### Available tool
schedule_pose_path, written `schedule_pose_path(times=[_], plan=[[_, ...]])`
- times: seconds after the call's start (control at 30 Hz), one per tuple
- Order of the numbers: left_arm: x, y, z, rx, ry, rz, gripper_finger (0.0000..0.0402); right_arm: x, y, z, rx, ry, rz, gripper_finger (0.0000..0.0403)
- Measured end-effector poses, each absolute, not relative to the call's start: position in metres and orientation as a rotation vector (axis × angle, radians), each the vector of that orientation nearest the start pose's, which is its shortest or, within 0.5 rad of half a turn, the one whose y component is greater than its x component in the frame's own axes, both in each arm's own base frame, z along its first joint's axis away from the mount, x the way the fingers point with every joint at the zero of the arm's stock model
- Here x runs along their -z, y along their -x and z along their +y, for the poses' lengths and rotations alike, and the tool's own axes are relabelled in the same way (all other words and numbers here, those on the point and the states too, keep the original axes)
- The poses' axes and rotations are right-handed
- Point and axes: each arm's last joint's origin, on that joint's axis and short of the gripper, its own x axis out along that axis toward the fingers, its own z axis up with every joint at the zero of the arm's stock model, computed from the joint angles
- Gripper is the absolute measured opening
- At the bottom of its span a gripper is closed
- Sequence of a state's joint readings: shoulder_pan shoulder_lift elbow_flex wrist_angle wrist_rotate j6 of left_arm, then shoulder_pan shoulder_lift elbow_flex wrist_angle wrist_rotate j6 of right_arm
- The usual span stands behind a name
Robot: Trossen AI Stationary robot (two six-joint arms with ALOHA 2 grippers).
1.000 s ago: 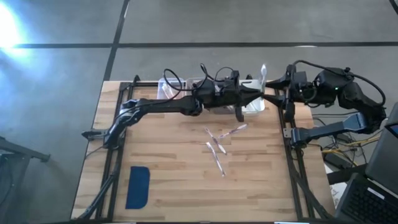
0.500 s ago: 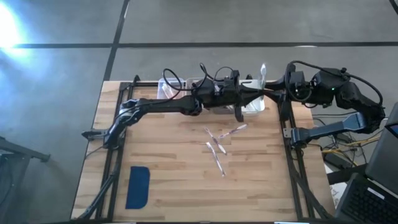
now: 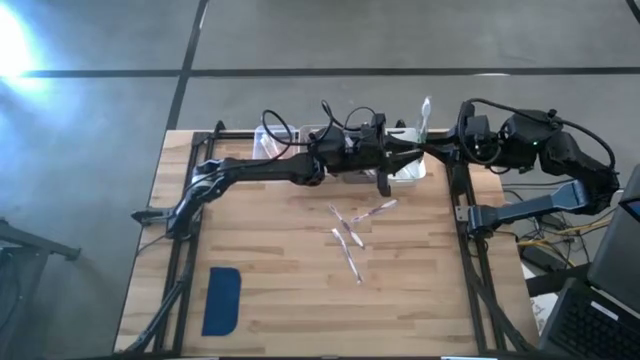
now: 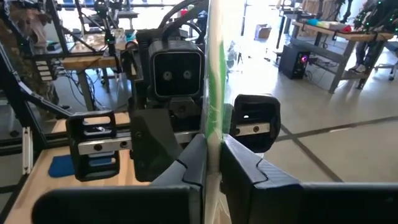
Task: Pick & Place Toothbrushes
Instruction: Put the green toothbrush into the white bin
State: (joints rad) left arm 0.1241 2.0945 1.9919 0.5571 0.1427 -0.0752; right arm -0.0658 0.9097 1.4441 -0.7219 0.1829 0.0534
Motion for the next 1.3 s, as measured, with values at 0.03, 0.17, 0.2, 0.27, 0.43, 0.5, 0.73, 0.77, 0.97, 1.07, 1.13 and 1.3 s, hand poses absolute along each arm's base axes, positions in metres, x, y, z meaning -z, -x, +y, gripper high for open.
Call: schedule_pose_path(times=[0.03, 0.17, 0.2, 0.27, 0.43, 0.5, 0.73, 0.77, 0.97, 1.07, 1.13, 1.3], plan=[[-0.409, -0.485, 0.056, 0.038, 0.013, -0.448, 0.0096, -0.470, -0.132, -0.014, 0.253, -0.042, 0.180, 0.0024], [-0.412, -0.482, 0.057, 0.034, 0.017, -0.395, 0.0156, -0.471, -0.128, -0.014, 0.253, -0.042, 0.172, 0.0024], [-0.413, -0.480, 0.058, 0.031, 0.017, -0.369, 0.0170, -0.471, -0.127, -0.014, 0.253, -0.042, 0.171, 0.0024], [-0.416, -0.475, 0.060, 0.018, -0.001, -0.304, 0.0200, -0.472, -0.124, -0.014, 0.255, -0.043, 0.165, 0.0024], [-0.427, -0.453, 0.062, -0.017, -0.085, -0.099, 0.0255, -0.473, -0.117, -0.013, 0.256, -0.043, 0.154, 0.0023], [-0.431, -0.442, 0.062, -0.023, -0.124, -0.012, 0.0266, -0.472, -0.114, -0.014, 0.280, -0.044, 0.166, 0.0023], [-0.445, -0.399, 0.061, -0.146, -0.135, 0.234, 0.0266, -0.462, -0.111, -0.016, 0.374, -0.090, 0.256, 0.0023], [-0.447, -0.392, 0.061, -0.165, -0.135, 0.263, 0.0266, -0.461, -0.112, -0.016, 0.377, -0.097, 0.269, 0.0023], [-0.458, -0.356, 0.059, -0.311, -0.066, 0.391, 0.0265, -0.454, -0.113, -0.023, 0.490, -0.174, 0.324, 0.0023], [-0.463, -0.340, 0.057, -0.327, -0.027, 0.420, 0.0266, -0.448, -0.117, -0.028, 0.539, -0.192, 0.382, 0.0023], [-0.466, -0.332, 0.056, -0.330, -0.013, 0.436, 0.0265, -0.443, -0.121, -0.031, 0.565, -0.211, 0.427, 0.0023], [-0.471, -0.314, 0.053, -0.341, 0.038, 0.477, 0.0264, -0.435, -0.130, -0.042, 0.616, -0.236, 0.509, 0.0023]])
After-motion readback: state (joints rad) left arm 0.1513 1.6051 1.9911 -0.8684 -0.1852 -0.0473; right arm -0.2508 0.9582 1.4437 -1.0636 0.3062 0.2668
